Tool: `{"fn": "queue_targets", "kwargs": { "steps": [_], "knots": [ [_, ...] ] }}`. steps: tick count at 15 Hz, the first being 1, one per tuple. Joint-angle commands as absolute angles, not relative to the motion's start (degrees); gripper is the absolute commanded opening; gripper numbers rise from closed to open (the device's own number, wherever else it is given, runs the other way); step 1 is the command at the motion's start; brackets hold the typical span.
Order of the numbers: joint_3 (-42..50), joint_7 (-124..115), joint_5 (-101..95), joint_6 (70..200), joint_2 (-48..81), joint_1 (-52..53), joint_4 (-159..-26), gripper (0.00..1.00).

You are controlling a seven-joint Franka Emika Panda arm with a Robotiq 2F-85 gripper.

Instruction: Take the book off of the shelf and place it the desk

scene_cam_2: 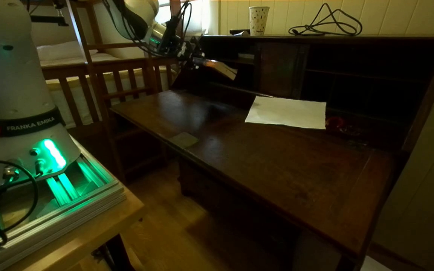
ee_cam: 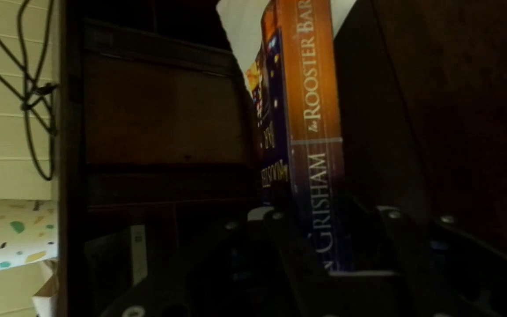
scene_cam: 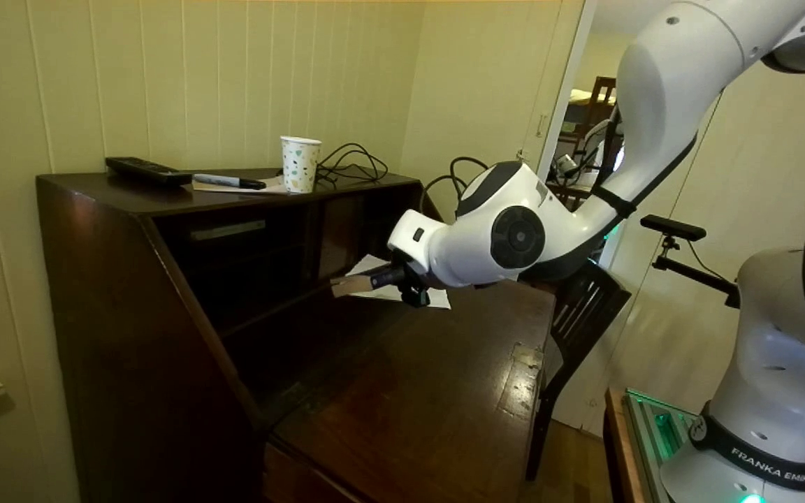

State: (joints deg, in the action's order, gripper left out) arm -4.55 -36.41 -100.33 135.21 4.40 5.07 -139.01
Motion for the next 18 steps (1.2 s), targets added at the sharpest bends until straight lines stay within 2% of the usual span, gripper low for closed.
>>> {"fn": "queue_targets", "kwargs": {
  "steps": [1, 8, 9, 10, 16, 18],
  "knots": [
    [-2.3, -36.2, -101.2, 142.4, 8.4, 1.4, -135.7, 0.08],
    [-1.0, -30.0, -96.5, 152.3, 14.1, -2.9, -132.1, 0.08],
    [-0.9, -28.2, -95.4, 152.9, 14.5, -2.9, -132.0, 0.37],
    [-1.1, -25.1, -92.9, 152.8, 14.4, -3.1, -132.2, 0.58],
    [-2.9, -5.2, -74.3, 150.5, 8.3, -1.5, -135.6, 0.98],
    [-6.7, 0.6, -64.7, 153.4, 4.8, -5.0, -138.0, 1.00]
  ]
}}
